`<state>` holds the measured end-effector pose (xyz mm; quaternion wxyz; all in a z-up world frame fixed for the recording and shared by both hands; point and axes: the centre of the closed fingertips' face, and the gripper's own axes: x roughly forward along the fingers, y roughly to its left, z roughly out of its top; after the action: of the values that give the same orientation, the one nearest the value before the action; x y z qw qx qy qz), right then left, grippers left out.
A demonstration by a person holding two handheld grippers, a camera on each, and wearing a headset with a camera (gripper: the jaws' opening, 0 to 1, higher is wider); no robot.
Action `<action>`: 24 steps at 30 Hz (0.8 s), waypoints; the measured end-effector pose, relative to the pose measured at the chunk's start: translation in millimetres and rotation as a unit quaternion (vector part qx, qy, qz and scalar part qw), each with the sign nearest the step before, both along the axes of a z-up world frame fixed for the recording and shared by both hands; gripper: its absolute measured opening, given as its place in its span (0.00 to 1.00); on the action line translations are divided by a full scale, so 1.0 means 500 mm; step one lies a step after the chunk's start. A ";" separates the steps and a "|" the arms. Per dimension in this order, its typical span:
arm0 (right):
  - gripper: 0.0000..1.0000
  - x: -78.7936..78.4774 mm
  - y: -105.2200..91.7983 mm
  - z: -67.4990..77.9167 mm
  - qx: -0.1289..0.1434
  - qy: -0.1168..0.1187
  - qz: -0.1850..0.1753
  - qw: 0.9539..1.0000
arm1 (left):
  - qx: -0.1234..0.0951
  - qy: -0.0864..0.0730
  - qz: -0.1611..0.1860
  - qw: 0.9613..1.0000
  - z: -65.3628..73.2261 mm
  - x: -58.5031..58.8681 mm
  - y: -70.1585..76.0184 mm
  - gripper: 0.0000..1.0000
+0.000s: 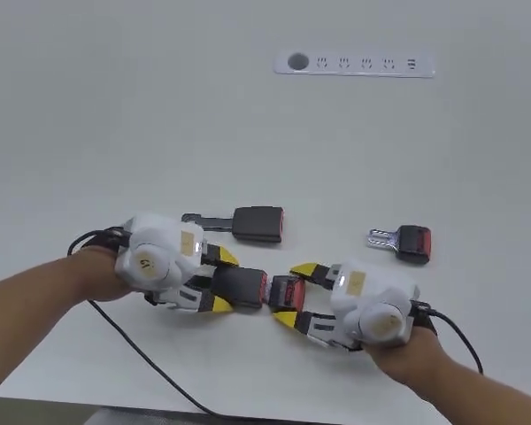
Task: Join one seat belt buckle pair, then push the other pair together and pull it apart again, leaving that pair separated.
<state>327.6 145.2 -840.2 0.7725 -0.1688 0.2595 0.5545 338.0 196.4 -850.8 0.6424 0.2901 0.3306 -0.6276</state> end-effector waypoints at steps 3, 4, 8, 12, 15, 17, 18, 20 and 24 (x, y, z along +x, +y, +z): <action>0.82 0.004 0.000 0.017 0.018 -0.001 -0.028 0.999 | 0.030 -0.034 0.000 0.999 0.002 0.007 0.001 0.50; 0.84 0.005 -0.006 0.028 0.022 -0.009 -0.031 0.999 | 0.019 -0.036 -0.002 0.999 0.012 0.000 -0.005 0.58; 0.83 0.005 -0.041 0.051 0.027 -0.018 -0.048 0.998 | -0.028 -0.045 0.052 0.997 0.056 0.015 -0.021 0.73; 0.83 0.011 -0.087 0.055 0.026 -0.010 -0.068 0.997 | -0.042 -0.072 0.067 0.994 0.088 0.030 -0.025 0.87; 0.82 0.030 -0.147 0.049 0.013 -0.003 -0.090 0.996 | -0.050 -0.075 0.084 0.992 0.106 0.050 -0.022 0.88; 0.81 0.041 -0.175 0.060 0.014 -0.005 -0.092 0.996 | -0.064 -0.081 0.105 0.989 0.117 0.072 -0.023 0.88; 0.81 0.047 -0.186 0.065 0.018 -0.003 -0.097 0.995 | -0.069 -0.080 0.114 0.988 0.120 0.079 -0.024 0.88; 0.81 0.067 -0.218 0.072 0.017 -0.003 -0.107 0.994 | -0.072 -0.081 0.115 0.987 0.126 0.089 -0.027 0.88; 0.78 0.110 -0.281 0.081 0.004 -0.004 -0.117 0.993 | -0.072 -0.091 0.120 0.986 0.132 0.124 -0.024 0.88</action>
<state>382.8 4.5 -799.9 0.8338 -0.1363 0.2722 0.4606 400.0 184.2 -784.7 0.7596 0.2573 0.2570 -0.5393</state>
